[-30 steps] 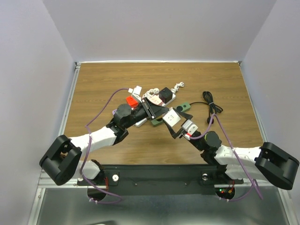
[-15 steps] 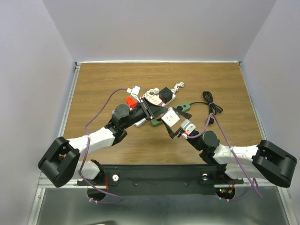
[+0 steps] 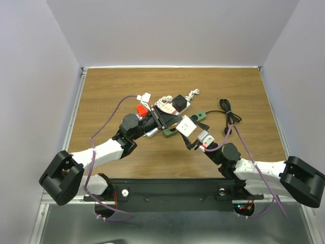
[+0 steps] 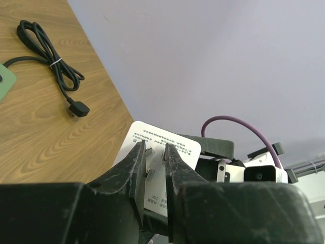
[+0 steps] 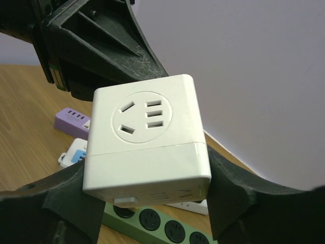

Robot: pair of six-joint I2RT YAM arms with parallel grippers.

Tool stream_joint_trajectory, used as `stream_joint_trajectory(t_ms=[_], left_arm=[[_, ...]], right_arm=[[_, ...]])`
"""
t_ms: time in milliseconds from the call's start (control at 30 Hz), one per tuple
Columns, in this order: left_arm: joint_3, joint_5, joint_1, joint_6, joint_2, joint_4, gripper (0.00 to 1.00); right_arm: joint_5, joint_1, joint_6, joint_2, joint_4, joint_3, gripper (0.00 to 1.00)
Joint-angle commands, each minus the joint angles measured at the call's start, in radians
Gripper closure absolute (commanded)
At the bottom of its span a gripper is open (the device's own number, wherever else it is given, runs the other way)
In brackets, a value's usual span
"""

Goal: Insert the plug

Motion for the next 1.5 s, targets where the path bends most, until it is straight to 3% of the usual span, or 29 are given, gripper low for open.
stream_joint_trajectory(t_ms=[0, 133, 200, 433, 467, 533, 600, 633, 667, 800, 933, 967, 1200, 1467], left_arm=[[-0.011, 0.025, 0.009, 0.019, -0.042, 0.076, 1.00], [-0.001, 0.045, 0.012, 0.050, -0.027, 0.059, 1.00], [0.012, 0.068, 0.015, 0.067, -0.006, 0.059, 0.97], [0.026, 0.054, 0.047, 0.271, 0.024, 0.079, 0.65], [0.008, 0.031, 0.049, 0.291, 0.007, 0.088, 0.51], [-0.026, -0.024, 0.053, 0.346, -0.025, 0.122, 0.35], [-0.047, -0.060, 0.059, 0.371, -0.045, 0.149, 0.28], [-0.063, -0.064, 0.064, 0.395, -0.064, 0.159, 0.15], [-0.072, -0.076, 0.064, 0.409, -0.071, 0.171, 0.13], [-0.124, -0.064, 0.072, 0.524, -0.102, 0.261, 0.09], [-0.249, 0.017, 0.075, 0.763, -0.139, 0.447, 0.07], [-0.274, 0.087, 0.075, 0.870, -0.144, 0.524, 0.07], [-0.449, 0.388, 0.073, 1.119, -0.185, 0.767, 0.10], [-0.488, 0.489, 0.044, 1.228, -0.327, 0.676, 0.10]], right_arm=[[-0.025, 0.004, -0.003, -0.050, 0.052, -0.017, 0.49], [-0.063, 0.004, 0.025, -0.093, -0.014, -0.012, 0.77], [-0.079, 0.004, 0.048, -0.113, -0.045, -0.008, 0.97], [-0.013, 0.004, 0.231, -0.176, -0.300, 0.038, 1.00], [-0.001, 0.004, 0.256, -0.186, -0.339, 0.054, 1.00], [0.024, 0.004, 0.339, -0.225, -0.452, 0.069, 1.00], [0.026, 0.004, 0.397, -0.252, -0.523, 0.094, 1.00], [0.023, 0.004, 0.446, -0.280, -0.599, 0.107, 0.99], [0.021, 0.004, 0.473, -0.292, -0.638, 0.130, 1.00], [0.088, 0.004, 0.620, -0.331, -0.775, 0.189, 1.00], [0.095, 0.004, 0.767, -0.340, -0.925, 0.255, 1.00], [0.087, 0.004, 0.790, -0.337, -0.940, 0.265, 1.00], [-0.051, 0.004, 0.942, -0.347, -1.134, 0.377, 1.00], [-0.298, 0.004, 1.051, -0.329, -1.313, 0.445, 0.99]])
